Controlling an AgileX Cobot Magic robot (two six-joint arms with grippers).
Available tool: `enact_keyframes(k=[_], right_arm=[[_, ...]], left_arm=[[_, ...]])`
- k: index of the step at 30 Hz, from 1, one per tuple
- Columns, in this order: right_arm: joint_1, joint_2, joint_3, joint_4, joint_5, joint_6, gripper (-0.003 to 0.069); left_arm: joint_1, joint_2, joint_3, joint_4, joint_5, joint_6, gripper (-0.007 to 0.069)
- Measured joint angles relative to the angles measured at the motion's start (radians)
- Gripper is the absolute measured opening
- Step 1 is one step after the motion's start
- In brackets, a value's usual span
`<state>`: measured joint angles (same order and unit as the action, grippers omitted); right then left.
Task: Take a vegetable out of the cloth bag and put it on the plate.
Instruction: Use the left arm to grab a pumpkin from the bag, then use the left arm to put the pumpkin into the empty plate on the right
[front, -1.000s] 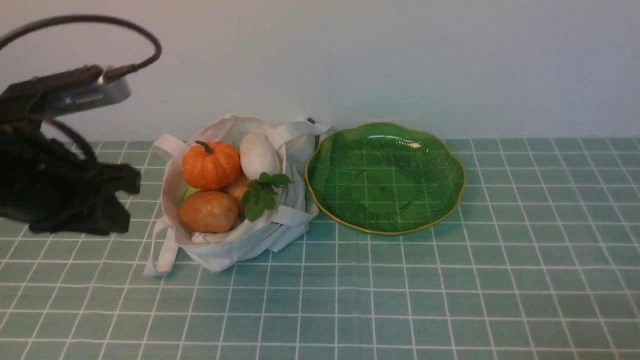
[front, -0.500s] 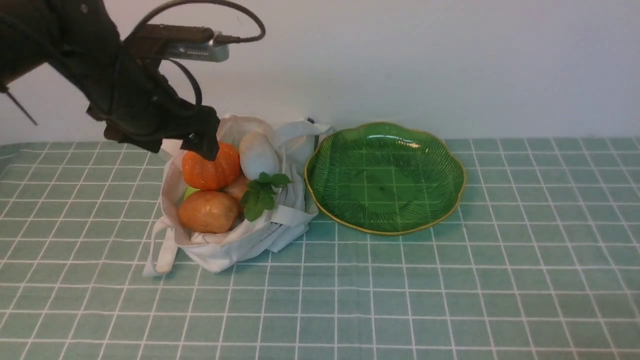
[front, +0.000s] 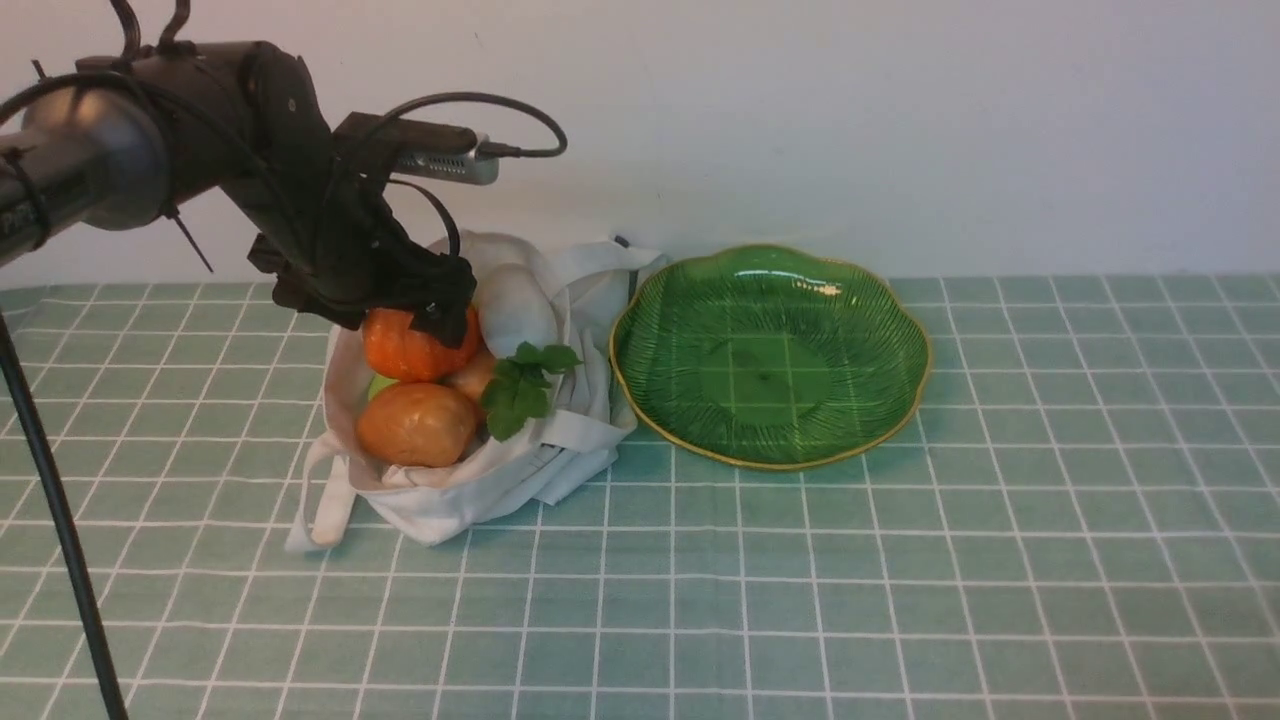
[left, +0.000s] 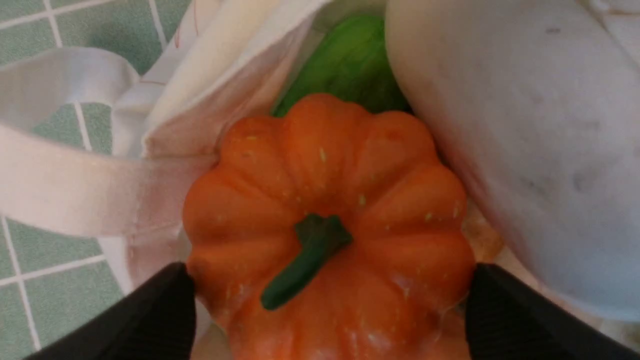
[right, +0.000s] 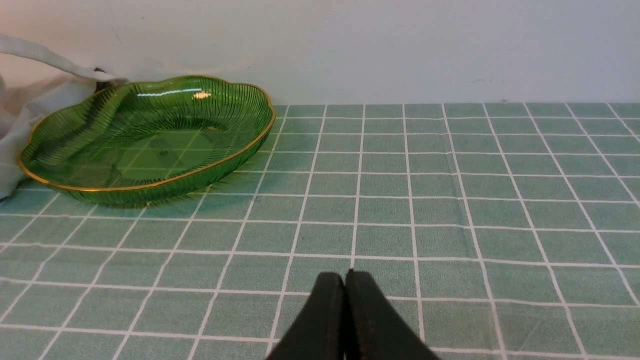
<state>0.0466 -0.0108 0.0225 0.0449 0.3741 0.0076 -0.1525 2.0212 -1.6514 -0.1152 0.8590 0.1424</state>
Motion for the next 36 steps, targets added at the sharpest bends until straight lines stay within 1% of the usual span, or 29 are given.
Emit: enact_keyframes(k=[2,4,5,13,18,21,24,27,29,31,32,33,36], right_arm=[[0.000,0.000,0.000,0.000,0.000,0.000,-0.0016],[0.000,0.000,0.000,0.000,0.000,0.000,-0.0016],[0.000,0.000,0.000,0.000,0.000,0.000,-0.0016],[0.000,0.000,0.000,0.000,0.000,0.000,-0.0016],[0.000,0.000,0.000,0.000,0.000,0.000,-0.0016],[0.000,0.000,0.000,0.000,0.000,0.000,-0.0016],[0.000,0.000,0.000,0.000,0.000,0.000,-0.0016],[0.000,0.000,0.000,0.000,0.000,0.000,-0.0016],[0.000,0.000,0.000,0.000,0.000,0.000,-0.0016],[0.000,0.000,0.000,0.000,0.000,0.000,-0.0016],[0.000,0.000,0.000,0.000,0.000,0.000,-0.0016],[0.000,0.000,0.000,0.000,0.000,0.000,-0.0016],[0.000,0.000,0.000,0.000,0.000,0.000,-0.0016]], left_arm=[[0.000,0.003,-0.001,0.003,-0.006,0.000,0.0638],[0.000,0.006,-0.001,0.009,-0.014,0.000,0.0587],[0.000,0.006,-0.001,0.011,-0.016,0.000,0.0575],[0.000,-0.027,-0.004,0.019,0.015,0.000,0.0575],[0.000,-0.190,-0.004,0.019,0.016,0.000,0.0575],[0.000,-0.276,-0.048,-0.040,0.055,-0.019,0.0575],[-0.007,-0.289,-0.146,-0.179,0.149,-0.029,0.0575],[-0.059,-0.250,-0.230,-0.278,0.231,-0.026,0.0575],[-0.108,-0.206,-0.271,-0.304,0.242,-0.012,0.0575],[-0.191,-0.136,-0.312,-0.303,0.226,0.013,0.0575],[-0.198,-0.129,-0.315,-0.301,0.223,0.015,0.0575],[-0.245,-0.078,-0.338,-0.290,0.190,0.017,0.0575],[-0.321,0.033,-0.383,-0.260,0.109,0.002,0.0575]])
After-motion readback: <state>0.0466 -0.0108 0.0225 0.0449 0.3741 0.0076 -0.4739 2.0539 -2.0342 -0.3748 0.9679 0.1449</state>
